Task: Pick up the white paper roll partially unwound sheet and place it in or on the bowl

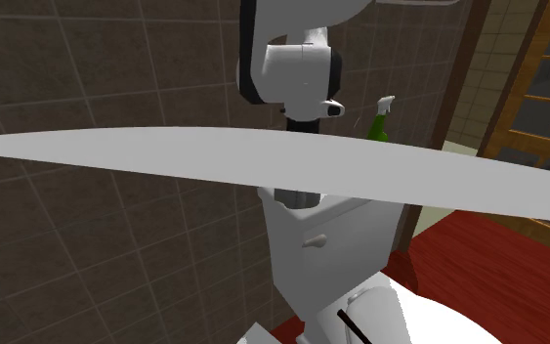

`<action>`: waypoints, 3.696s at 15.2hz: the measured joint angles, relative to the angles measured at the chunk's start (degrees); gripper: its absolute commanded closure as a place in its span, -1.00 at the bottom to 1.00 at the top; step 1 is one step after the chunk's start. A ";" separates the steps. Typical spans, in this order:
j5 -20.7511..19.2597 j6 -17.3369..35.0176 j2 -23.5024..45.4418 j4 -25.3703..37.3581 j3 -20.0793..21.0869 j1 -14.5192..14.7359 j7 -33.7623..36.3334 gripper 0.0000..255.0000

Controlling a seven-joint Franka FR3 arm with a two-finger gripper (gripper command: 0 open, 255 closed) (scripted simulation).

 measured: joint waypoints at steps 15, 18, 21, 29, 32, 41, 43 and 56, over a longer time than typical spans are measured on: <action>-0.83 2.30 1.53 -0.78 -0.25 0.22 0.51 1.00; -0.83 2.29 1.56 -0.75 -0.25 0.21 0.50 1.00; -0.75 2.01 1.43 -0.65 -0.24 0.19 0.45 1.00; 0.78 -3.05 -1.31 1.84 0.23 -0.20 -0.61 1.00; 1.23 -5.07 -2.07 3.17 0.34 -0.29 -0.92 1.00; 2.62 -11.45 -4.72 7.14 0.61 -0.57 -1.90 1.00; 2.80 -13.00 -5.04 8.42 0.65 -0.58 -2.03 1.00; 2.64 -22.08 -3.67 18.82 -0.13 -1.49 -4.38 1.00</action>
